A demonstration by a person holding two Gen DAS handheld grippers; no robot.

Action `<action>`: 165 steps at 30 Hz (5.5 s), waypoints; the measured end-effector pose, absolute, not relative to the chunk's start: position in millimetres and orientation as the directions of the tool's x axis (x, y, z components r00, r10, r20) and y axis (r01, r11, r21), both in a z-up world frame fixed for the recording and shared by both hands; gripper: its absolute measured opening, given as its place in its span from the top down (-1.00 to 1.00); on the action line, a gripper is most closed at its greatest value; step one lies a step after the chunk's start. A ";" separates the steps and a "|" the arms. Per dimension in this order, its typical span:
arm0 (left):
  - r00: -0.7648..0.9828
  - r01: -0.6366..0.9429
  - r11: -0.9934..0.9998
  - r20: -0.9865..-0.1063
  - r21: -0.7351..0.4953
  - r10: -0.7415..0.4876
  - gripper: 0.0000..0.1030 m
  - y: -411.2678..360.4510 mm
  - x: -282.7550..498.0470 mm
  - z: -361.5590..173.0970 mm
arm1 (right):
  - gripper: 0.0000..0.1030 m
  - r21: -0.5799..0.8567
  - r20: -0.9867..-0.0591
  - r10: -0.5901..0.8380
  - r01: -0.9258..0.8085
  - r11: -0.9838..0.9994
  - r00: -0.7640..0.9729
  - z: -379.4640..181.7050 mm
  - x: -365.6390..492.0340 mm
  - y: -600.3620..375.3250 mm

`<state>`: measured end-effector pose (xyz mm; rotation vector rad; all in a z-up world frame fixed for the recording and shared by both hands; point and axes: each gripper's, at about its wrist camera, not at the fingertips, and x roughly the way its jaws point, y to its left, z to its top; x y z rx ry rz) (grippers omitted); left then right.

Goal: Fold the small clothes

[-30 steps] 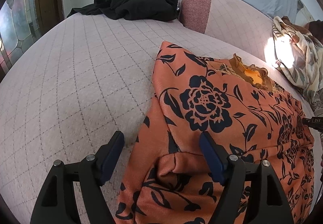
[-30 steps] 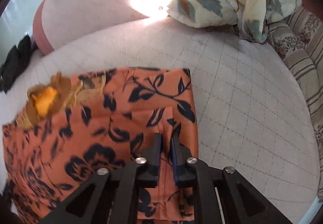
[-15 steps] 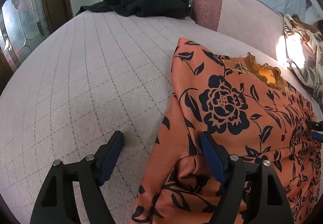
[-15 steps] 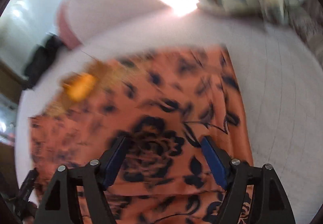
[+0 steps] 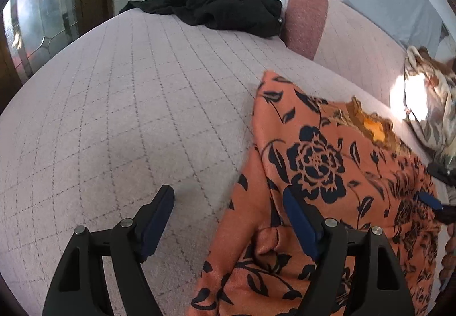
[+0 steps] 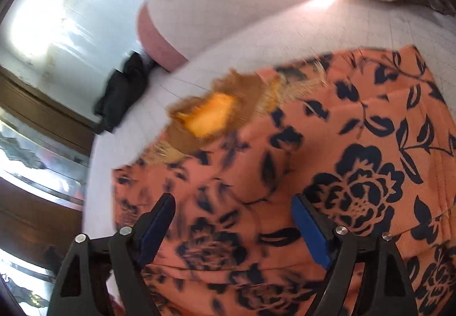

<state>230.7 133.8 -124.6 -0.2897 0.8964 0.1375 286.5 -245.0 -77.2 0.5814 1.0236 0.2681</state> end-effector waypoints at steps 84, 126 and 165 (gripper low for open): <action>0.654 -0.126 0.977 -0.754 -0.175 -0.050 -0.58 110.5 19.5 -89.4 | -0.69 0.760 -0.534 0.551 0.080 0.645 0.641 -100.0 6.1 -382.1; 0.445 -0.128 0.965 -0.883 -0.230 -0.151 0.05 144.9 -26.0 -139.6 | -0.16 0.507 -0.839 0.463 0.102 0.856 0.288 -119.0 -1.5 -403.1; 0.433 -0.046 0.978 -0.886 -0.204 -0.165 0.87 131.7 -21.6 -131.8 | 0.88 0.431 -0.886 0.408 0.067 0.900 0.221 -120.0 -5.1 -402.8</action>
